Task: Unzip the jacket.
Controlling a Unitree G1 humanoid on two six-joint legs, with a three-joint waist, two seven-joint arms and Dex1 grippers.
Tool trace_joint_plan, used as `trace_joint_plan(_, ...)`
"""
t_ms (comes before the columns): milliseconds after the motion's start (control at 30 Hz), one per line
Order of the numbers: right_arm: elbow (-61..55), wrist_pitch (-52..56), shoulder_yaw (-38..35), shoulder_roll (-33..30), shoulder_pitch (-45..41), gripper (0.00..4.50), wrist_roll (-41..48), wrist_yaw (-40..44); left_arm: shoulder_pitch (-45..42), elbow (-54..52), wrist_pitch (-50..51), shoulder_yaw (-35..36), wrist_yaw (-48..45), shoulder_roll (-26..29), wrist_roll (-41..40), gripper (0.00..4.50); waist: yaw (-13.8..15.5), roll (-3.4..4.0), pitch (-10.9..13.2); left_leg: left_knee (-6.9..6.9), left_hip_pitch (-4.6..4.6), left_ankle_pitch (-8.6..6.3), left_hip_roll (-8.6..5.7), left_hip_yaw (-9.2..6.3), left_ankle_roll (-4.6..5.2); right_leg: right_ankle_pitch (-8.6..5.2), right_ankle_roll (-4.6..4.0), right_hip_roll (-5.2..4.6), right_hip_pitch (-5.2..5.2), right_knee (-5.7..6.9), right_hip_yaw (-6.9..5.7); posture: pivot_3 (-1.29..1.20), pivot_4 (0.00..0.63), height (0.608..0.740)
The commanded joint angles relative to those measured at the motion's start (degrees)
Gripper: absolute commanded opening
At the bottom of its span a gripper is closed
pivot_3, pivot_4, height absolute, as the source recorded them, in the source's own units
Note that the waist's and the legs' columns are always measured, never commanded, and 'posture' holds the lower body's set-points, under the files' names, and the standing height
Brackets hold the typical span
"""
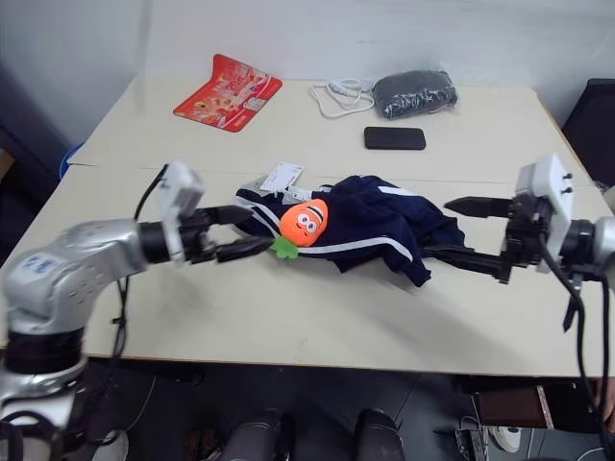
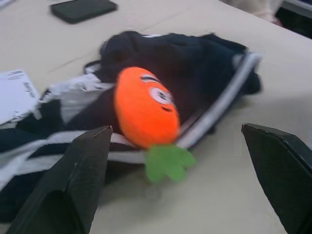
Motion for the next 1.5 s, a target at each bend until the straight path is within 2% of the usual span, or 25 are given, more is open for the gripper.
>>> trace_joint_plan(33,-7.05,1.55,-2.11,1.30,1.67,4.50,3.19,-3.29,-4.50,3.93,-2.44,-4.68,2.39,-3.83,4.01,4.49,0.09,0.00,0.00,-0.01,-0.01,0.00,-0.01,0.03,0.00,0.00,0.00,0.00,0.00,-0.01,-0.02,0.00,0.150,0.740)
trace_joint_plan(200,-13.20,2.52,-2.40,2.58,3.43,4.50,5.62,-7.03,-8.07,11.25,-8.20,-11.15,-0.48,-6.47,9.51,4.49,0.11,-0.01,0.00,0.00,-0.06,0.00,-0.03,0.13,0.00,0.00,0.00,0.00,0.00,-0.05,-0.09,0.00,0.150,0.740)
trace_joint_plan(367,-14.27,1.91,-3.43,2.28,4.38,4.50,5.87,-8.94,-10.39,17.66,-10.42,-14.72,-1.80,-7.51,13.90,4.49,0.06,-0.02,0.01,0.00,-0.06,0.00,-0.02,0.15,0.00,0.00,0.00,0.01,0.00,-0.05,-0.10,0.00,0.150,0.740)
trace_joint_plan(467,-13.89,1.68,-4.56,2.19,5.29,4.50,6.00,-9.45,-10.85,19.36,-10.70,-14.34,-2.33,-9.14,14.17,3.92,0.08,-0.02,0.01,0.00,-0.07,0.00,-0.03,0.19,0.01,0.00,0.00,0.01,0.00,-0.06,-0.11,0.00,0.150,0.740)
trace_joint_plan(833,-12.31,-0.67,-4.69,1.96,7.77,4.50,5.11,-8.59,-8.74,17.01,-6.95,-10.96,-2.31,-10.57,13.21,0.76,0.08,-0.07,0.03,0.02,-0.10,0.00,-0.02,0.14,0.02,0.00,0.00,0.01,0.01,-0.05,-0.12,0.00,0.150,0.740)
trace_joint_plan(867,-11.86,-1.20,-4.29,1.81,7.84,4.50,4.56,-8.13,-8.56,16.70,-6.25,-10.18,-1.99,-10.61,12.93,0.51,0.07,-0.07,0.03,0.02,-0.10,0.00,-0.02,0.14,0.02,0.00,0.00,0.01,0.01,-0.05,-0.13,0.00,0.150,0.740)
trace_joint_plan(933,-11.05,-1.91,-3.63,1.67,7.66,4.50,3.95,-7.41,-8.15,15.59,-4.25,-8.27,-1.52,-10.78,11.87,0.30,0.07,-0.07,0.03,0.02,-0.10,0.00,-0.02,0.14,0.02,0.00,0.00,0.01,0.01,-0.05,-0.13,0.00,0.150,0.740)
trace_joint_plan(1033,-9.08,-2.93,-1.54,1.90,5.71,4.50,2.81,-6.53,-6.97,11.39,-0.79,-3.27,-0.51,-10.21,9.16,0.30,-0.10,-0.07,0.04,0.02,-0.10,0.00,-0.02,0.11,0.02,0.00,0.00,0.01,0.01,-0.05,-0.12,0.00,0.150,0.740)
trace_joint_plan(1200,-6.67,-4.70,2.92,2.37,2.39,4.50,0.51,-4.77,-4.10,2.76,7.38,10.68,4.64,-6.90,4.74,0.30,-0.79,-0.08,0.04,-0.01,-0.06,0.00,0.06,-0.04,0.01,0.00,0.00,0.02,-0.02,-0.03,-0.10,0.00,0.150,0.740)
trace_joint_plan(1367,-4.90,-5.18,6.26,3.11,-0.84,4.50,-0.20,-3.24,5.15,-3.96,11.73,21.94,7.10,1.63,4.76,0.30,-1.58,-0.08,0.04,-0.05,0.00,0.00,0.05,-0.19,0.01,0.00,0.00,0.02,-0.02,-0.01,-0.04,0.00,0.150,0.740)
trace_joint_plan(1500,-2.95,-5.76,9.38,4.07,-3.81,4.50,-1.13,-1.66,11.28,-5.35,12.00,30.58,9.08,5.23,5.08,0.30,-1.47,-0.25,0.10,-0.03,0.00,0.00,0.08,-0.22,0.01,0.00,0.00,0.03,-0.02,-0.02,-0.06,0.00,0.150,0.740)
